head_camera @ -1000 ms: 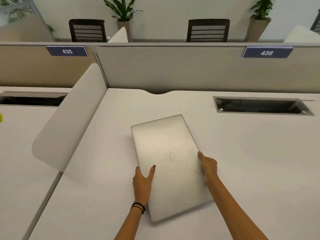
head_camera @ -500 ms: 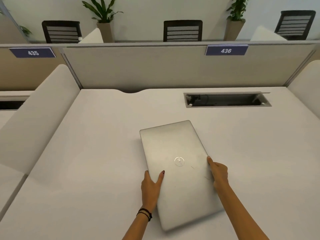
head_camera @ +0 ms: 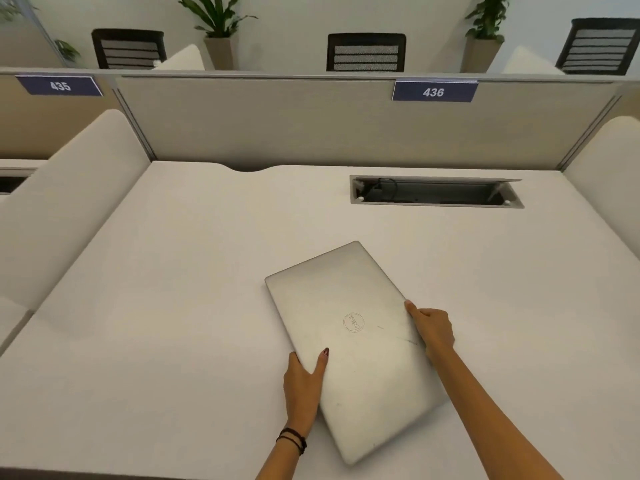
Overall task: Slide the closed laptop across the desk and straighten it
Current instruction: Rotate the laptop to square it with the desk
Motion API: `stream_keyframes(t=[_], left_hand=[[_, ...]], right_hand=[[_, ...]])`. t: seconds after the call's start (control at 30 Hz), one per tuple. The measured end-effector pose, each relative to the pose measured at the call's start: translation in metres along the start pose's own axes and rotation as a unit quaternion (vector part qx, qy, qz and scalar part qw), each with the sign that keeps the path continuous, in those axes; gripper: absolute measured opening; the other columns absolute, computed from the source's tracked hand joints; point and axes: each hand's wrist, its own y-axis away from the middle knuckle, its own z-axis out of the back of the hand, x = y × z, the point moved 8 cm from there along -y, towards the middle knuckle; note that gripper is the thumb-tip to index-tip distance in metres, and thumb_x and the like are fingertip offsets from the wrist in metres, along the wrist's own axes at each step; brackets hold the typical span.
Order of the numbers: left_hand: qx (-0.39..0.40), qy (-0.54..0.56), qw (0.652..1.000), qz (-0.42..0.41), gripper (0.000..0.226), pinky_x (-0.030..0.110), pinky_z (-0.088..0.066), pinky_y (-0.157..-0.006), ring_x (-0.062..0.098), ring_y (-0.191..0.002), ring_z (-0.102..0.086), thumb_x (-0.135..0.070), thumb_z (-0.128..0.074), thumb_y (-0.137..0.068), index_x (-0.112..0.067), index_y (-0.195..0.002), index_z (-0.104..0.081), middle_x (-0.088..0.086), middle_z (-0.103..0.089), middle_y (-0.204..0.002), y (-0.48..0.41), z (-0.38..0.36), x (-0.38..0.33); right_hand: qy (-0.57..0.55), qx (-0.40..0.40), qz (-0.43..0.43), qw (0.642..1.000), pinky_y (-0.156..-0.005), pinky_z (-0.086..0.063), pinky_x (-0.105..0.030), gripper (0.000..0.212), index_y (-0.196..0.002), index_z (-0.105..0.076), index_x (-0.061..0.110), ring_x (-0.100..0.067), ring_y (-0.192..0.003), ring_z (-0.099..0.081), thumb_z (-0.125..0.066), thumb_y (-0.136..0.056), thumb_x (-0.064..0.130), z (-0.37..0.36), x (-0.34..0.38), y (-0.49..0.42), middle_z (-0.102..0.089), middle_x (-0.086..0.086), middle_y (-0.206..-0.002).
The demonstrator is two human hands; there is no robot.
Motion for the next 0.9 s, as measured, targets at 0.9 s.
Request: stream_keyframes(t=[0.9], left_hand=[[0.148, -0.124, 0.977, 0.089, 0.041, 0.036, -0.058, -0.077, 0.022, -0.058, -0.066, -0.032, -0.069, -0.084, 0.007, -0.097, -0.062, 0.015, -0.071, -0.072, 0.044, -0.062, 0.006]], right_hand=[[0.100, 0.017, 0.156, 0.982, -0.088, -0.046, -0.039, 0.025, -0.110, -0.062, 0.006, -0.035, -0.104, -0.055, -0.053, -0.089, 0.014, 0.076, -0.007, -0.017, -0.055, -0.020, -0.112]])
